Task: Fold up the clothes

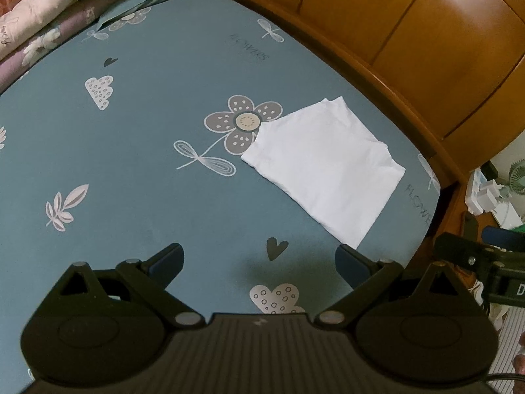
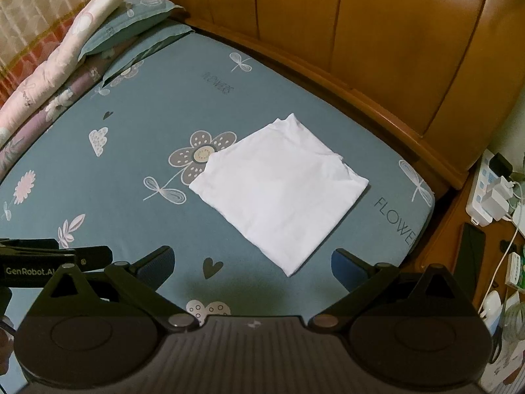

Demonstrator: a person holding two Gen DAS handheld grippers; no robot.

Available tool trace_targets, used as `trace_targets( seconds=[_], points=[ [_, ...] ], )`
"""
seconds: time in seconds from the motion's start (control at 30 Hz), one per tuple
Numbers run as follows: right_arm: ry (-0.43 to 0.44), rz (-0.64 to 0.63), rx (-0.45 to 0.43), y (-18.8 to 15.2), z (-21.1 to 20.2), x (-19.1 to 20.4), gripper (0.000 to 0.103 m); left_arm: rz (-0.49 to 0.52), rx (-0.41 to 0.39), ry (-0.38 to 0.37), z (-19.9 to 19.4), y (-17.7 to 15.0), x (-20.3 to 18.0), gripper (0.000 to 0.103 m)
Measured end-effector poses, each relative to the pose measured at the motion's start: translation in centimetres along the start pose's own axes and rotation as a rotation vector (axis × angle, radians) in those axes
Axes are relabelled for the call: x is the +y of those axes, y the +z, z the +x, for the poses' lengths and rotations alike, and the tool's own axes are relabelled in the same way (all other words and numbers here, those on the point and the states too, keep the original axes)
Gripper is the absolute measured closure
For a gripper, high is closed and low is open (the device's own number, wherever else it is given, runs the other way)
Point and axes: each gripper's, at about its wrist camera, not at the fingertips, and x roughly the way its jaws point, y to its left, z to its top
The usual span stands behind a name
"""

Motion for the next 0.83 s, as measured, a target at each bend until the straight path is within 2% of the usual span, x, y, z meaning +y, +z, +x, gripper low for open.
trace_targets(
  seconds=[0.3,0.83],
  points=[
    [-0.006,-0.045,-0.019,0.8,0.0,0.0,0.0,0.009,-0.012,0.007,0.2,0.6,-0.5,0.004],
    [-0.004,-0.052,-0.009,1.5,0.5,-0.1,0.0,0.012,-0.01,0.014,0.5,1.1,-0.7,0.004]
  ],
)
